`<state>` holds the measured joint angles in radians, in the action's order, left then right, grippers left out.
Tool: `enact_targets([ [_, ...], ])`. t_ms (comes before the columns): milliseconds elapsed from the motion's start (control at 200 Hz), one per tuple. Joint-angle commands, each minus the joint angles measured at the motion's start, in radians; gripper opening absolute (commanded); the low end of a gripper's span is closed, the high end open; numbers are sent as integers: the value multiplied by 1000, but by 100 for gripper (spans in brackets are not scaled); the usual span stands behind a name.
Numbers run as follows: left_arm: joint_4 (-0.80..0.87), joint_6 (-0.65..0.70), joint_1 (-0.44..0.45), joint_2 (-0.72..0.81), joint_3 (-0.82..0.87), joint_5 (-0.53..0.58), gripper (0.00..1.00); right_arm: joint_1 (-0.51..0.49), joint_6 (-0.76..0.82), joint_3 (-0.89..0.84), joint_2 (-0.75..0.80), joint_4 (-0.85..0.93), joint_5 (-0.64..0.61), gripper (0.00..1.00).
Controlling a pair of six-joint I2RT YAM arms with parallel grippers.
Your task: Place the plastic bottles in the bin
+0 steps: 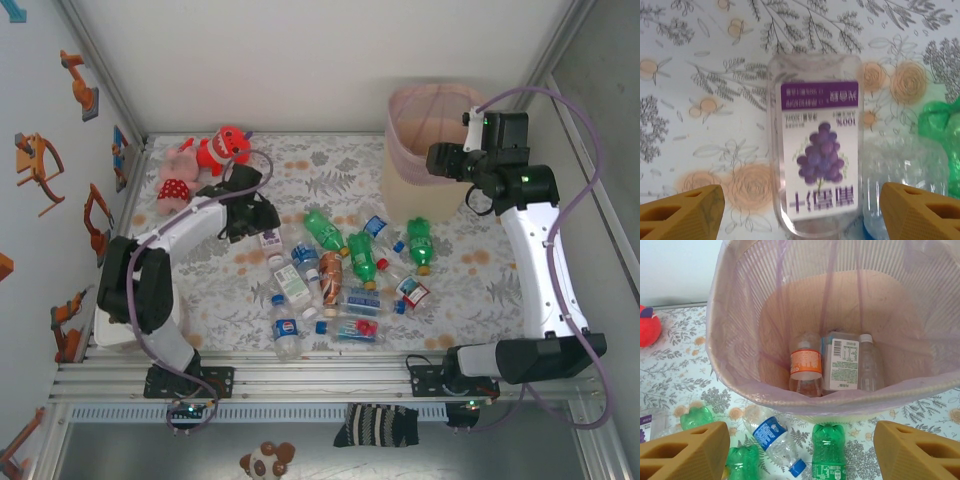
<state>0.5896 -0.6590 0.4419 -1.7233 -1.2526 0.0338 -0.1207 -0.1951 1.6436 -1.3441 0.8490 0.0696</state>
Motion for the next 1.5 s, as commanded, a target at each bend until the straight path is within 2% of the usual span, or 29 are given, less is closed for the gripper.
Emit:
enact_targets([
  [0,20,49,-16,-74,-81,-36,83,-7,-9,10,23,7,-7,75],
  [290,82,80,-28,-246,-217,-37,86,-10,2,27,17,23,-12,75],
  [661,93,138,-58,-262,-181,-17,68,-13,2,9,40,31,-17,75],
  [781,106,190,-86,-236,-167,17,65,-14,-1,4,47,33,-21,75],
  [881,117,251,-114,-224,-161,4,64,-16,-1,-3,56,33,-19,74],
  [1077,149,325,-130,-223,-146,-80,66,-17,-4,-14,63,36,-13,75],
  [1252,159,307,-123,-174,-86,-94,81,-22,-14,-20,76,39,-5,74],
  [1492,198,302,-92,-126,-21,-74,82,-25,-16,-30,101,47,-4,75],
])
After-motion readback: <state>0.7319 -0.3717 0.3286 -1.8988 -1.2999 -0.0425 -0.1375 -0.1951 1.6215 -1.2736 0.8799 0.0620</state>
